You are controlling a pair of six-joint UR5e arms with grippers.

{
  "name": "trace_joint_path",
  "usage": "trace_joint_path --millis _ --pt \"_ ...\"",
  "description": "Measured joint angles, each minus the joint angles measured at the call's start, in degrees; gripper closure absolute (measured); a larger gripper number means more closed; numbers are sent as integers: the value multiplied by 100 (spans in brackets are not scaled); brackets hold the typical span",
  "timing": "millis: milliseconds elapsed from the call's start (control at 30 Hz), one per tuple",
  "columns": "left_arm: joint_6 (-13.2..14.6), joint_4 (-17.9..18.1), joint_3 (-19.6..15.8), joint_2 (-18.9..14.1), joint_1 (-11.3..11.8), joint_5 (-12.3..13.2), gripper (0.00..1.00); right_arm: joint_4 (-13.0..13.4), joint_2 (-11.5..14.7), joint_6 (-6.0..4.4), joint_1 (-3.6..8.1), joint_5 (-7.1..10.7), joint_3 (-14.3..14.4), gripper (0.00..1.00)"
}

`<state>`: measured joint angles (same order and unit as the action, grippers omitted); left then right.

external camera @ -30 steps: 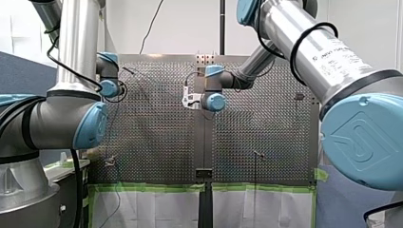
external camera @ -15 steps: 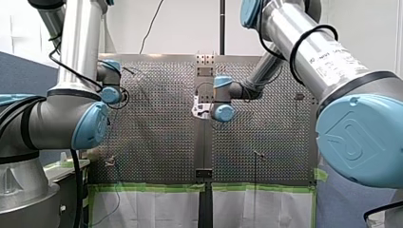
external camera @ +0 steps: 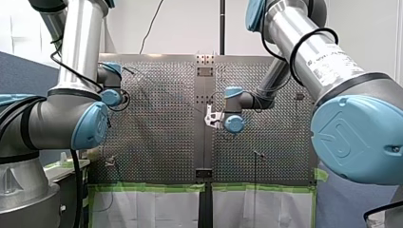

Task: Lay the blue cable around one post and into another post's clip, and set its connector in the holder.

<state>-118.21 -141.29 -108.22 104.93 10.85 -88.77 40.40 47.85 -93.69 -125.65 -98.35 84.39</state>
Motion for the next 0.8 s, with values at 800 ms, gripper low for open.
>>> trace_joint_path --millis 800 --pt "0 4 4 4 1 0 0 1089 -79 -5 477 -1190 1251 100"
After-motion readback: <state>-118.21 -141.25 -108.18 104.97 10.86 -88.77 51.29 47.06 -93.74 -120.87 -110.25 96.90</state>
